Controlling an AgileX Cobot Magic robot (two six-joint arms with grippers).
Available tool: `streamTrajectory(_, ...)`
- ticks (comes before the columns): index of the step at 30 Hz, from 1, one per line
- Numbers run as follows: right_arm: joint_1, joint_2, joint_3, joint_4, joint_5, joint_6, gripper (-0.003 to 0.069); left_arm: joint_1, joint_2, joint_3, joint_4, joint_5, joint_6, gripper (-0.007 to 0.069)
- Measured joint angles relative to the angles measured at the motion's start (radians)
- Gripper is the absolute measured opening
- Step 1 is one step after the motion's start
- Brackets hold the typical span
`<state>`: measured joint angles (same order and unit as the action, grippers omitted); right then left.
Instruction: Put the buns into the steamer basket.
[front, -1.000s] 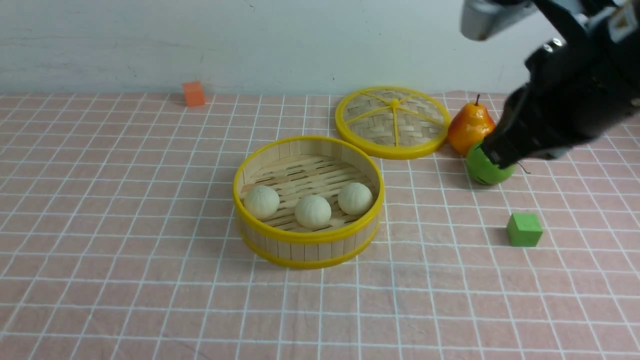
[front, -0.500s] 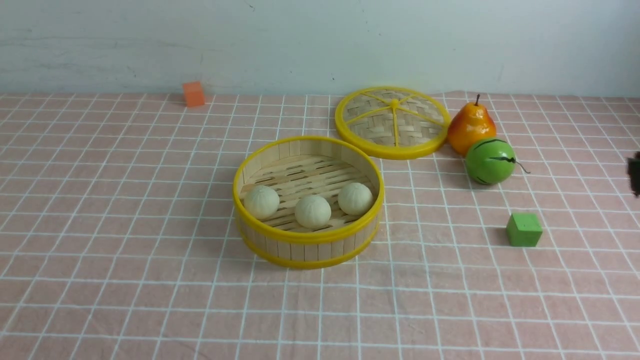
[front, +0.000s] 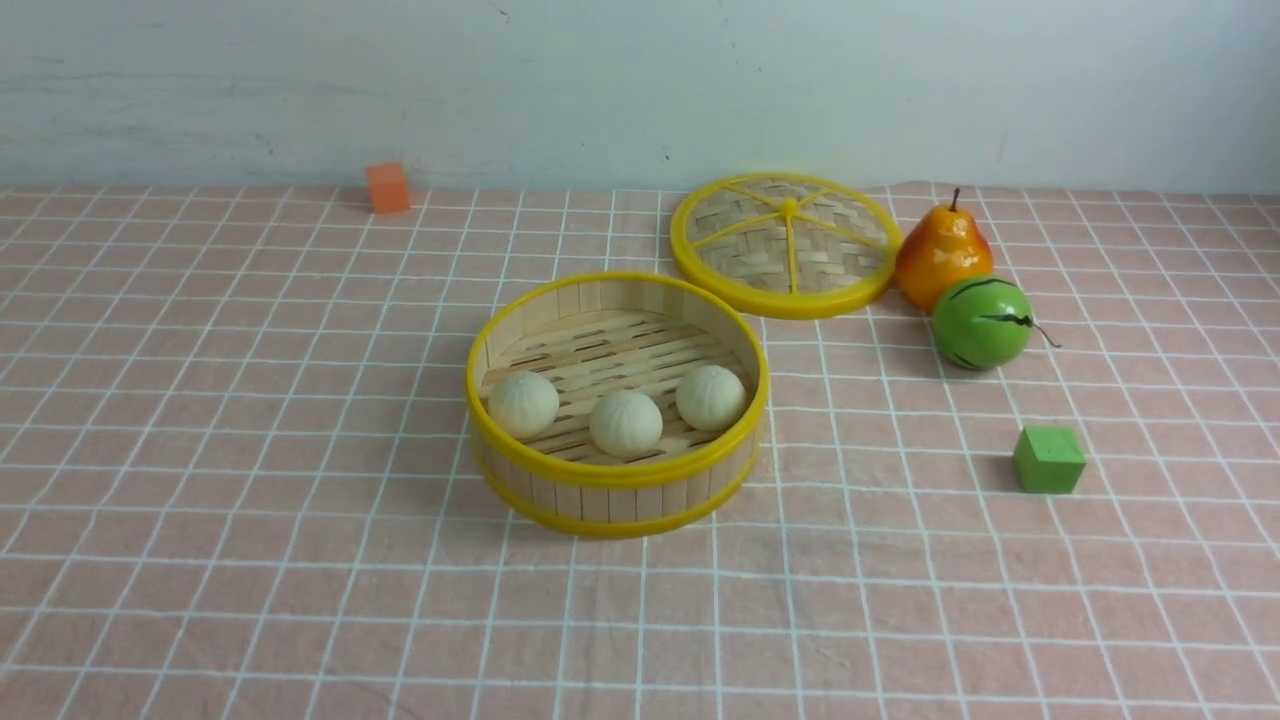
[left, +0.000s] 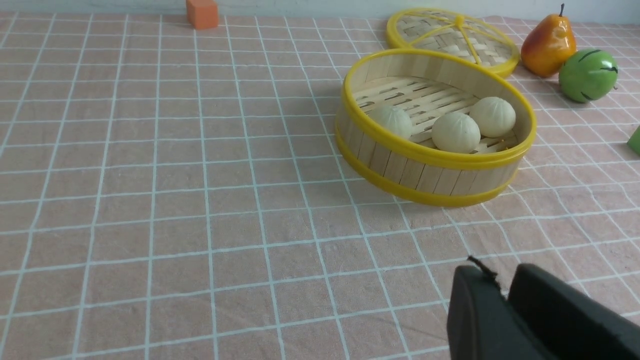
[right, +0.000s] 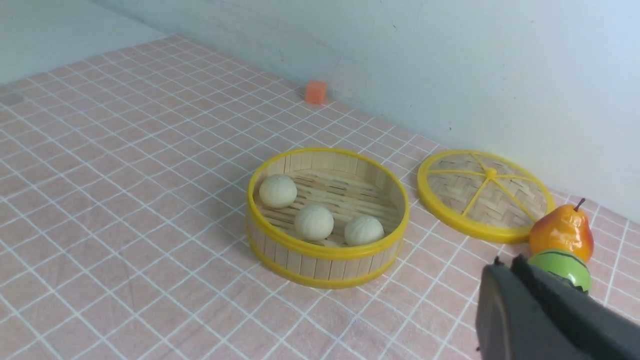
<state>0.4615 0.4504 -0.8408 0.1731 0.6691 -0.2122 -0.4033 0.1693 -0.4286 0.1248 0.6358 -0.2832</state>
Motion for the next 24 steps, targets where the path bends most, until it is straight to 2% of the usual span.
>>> streamTrajectory(2, 0.0, -0.026, 0.066, 0.001, -0.077, 0.0, -0.0002, 0.0, 0.0, 0.0, 0.0, 0.001, 0.0, 0.0092)
streamTrajectory(6, -0.04, -0.115, 0.285, 0.0, -0.334, 0.009, -0.0002, 0.0, 0.0, 0.0, 0.0, 0.001, 0.0, 0.0095)
streamTrajectory(9, -0.13, -0.213, 0.505, 0.0, -0.526, 0.056, -0.0002, 0.0, 0.0, 0.0, 0.0, 0.001, 0.0, 0.01)
streamTrajectory(11, -0.211, -0.273, 0.636, 0.0, -0.591, 0.111, -0.0002, 0.0, 0.0, 0.0, 0.0, 0.001, 0.0, 0.0102)
streamTrajectory(15, -0.364, -0.363, 0.812, -0.022, -0.59, 0.279, -0.0002, 0.0, 0.0, 0.0, 0.0, 0.001, 0.0, 0.0104)
streamTrajectory(16, -0.371, -0.368, 0.818, -0.03, -0.587, 0.289, -0.0002, 0.0, 0.0, 0.0, 0.0, 0.001, 0.0, 0.0104)
streamTrajectory(17, -0.428, -0.408, 0.858, -0.077, -0.543, 0.363, -0.0002, 0.0, 0.0, 0.0, 0.0, 0.001, 0.0, 0.0108)
streamTrajectory(18, -0.455, -0.433, 0.866, -0.113, -0.509, 0.388, -0.0002, 0.0, 0.0, 0.0, 0.001, 0.001, 0.0, 0.0109)
streamTrajectory(24, -0.51, -0.46, 0.866, -0.181, -0.347, 0.409, -0.0002, 0.0, 0.001, 0.0, 0.001, 0.003, 0.0, 0.0111)
